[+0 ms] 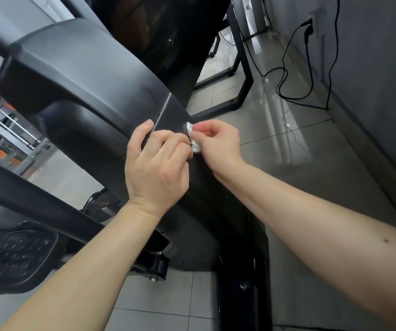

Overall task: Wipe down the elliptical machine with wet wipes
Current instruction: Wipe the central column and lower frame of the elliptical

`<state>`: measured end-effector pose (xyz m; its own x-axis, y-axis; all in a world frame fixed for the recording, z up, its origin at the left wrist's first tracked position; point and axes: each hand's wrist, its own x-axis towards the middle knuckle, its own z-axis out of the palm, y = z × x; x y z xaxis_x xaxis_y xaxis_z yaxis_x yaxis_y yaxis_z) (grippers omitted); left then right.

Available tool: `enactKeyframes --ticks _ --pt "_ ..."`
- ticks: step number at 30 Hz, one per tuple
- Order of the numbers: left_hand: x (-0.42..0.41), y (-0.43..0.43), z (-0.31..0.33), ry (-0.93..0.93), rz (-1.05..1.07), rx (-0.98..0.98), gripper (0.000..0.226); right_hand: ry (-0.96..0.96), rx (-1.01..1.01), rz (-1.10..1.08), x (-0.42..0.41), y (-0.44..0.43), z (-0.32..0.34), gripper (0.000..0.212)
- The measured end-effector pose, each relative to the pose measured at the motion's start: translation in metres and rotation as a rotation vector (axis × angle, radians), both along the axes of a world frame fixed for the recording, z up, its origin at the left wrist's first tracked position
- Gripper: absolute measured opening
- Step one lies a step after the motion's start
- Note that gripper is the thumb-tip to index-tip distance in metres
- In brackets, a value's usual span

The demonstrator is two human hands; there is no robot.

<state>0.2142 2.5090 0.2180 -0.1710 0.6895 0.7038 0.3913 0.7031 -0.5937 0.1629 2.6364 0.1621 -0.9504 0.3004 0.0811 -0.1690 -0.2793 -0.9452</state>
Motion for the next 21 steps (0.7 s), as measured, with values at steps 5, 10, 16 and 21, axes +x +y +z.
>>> enactKeyframes --ticks 5,10,16,21 --pt "0.000 -0.001 -0.001 -0.008 -0.003 -0.005 0.027 -0.036 0.056 -0.057 -0.003 0.004 -0.038 0.005" --pt "-0.001 -0.002 -0.001 -0.003 -0.002 0.002 0.026 -0.556 0.051 -0.041 0.008 0.014 -0.135 0.014" --pt "0.002 -0.001 0.002 -0.033 0.025 -0.011 0.027 -0.334 -0.012 -0.037 -0.002 0.007 -0.072 0.013" --pt "0.007 -0.002 0.005 -0.093 0.042 -0.031 0.028 -0.084 -0.044 0.188 0.015 0.012 -0.015 0.035"
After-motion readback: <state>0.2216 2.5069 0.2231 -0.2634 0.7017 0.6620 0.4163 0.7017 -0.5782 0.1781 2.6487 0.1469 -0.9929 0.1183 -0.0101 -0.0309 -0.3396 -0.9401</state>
